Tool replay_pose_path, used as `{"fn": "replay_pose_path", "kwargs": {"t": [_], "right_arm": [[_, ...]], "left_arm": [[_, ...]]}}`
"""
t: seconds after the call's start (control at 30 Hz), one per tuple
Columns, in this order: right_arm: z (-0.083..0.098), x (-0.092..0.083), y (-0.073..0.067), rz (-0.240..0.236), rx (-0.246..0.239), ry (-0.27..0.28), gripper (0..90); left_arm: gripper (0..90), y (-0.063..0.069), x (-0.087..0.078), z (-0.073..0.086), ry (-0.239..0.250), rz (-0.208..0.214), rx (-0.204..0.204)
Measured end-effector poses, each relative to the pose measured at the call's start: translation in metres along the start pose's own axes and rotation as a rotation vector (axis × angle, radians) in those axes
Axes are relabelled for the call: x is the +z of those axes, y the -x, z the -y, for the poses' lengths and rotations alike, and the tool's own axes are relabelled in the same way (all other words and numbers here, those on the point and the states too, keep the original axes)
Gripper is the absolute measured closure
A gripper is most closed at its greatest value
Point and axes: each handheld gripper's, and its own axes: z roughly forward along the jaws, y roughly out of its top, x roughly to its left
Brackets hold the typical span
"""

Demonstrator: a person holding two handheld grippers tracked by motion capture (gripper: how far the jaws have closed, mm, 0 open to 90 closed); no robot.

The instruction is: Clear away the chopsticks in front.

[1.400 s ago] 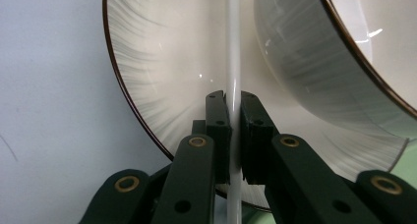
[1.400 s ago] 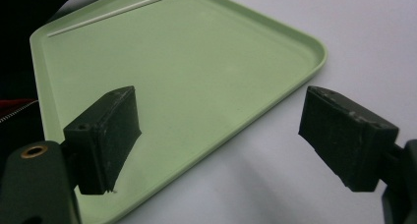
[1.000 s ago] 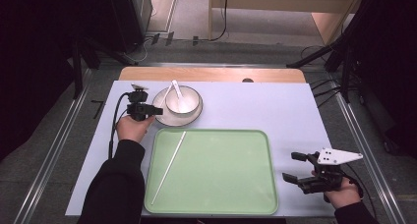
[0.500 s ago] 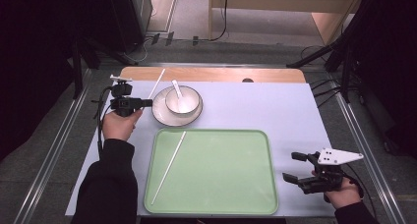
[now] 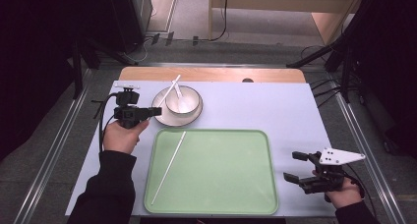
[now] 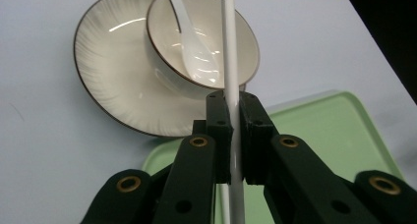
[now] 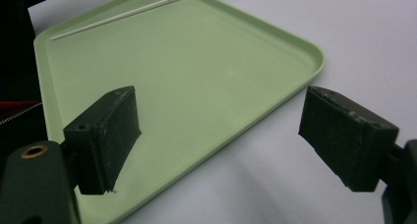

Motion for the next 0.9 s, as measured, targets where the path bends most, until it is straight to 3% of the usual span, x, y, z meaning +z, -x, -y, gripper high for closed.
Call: {"fn": "replay_pose_path", "kwargs": {"t": [0.3,0.77,0.9], "right_arm": [[-0.002,0.002,0.000,-0.006,-0.005,-0.001,16.2],[-0.003,0.004,0.001,-0.008,-0.011,0.001,16.2],[-0.004,0.004,0.001,-0.009,-0.013,-0.002,16.2]], "left_arm": [[85.6,0.025,-0.005,0.026,-0.024,0.034,0.039],[85.6,0.044,-0.005,0.075,-0.076,0.061,0.058],[85.6,0.048,-0.006,0.088,-0.070,0.067,0.050]]}}
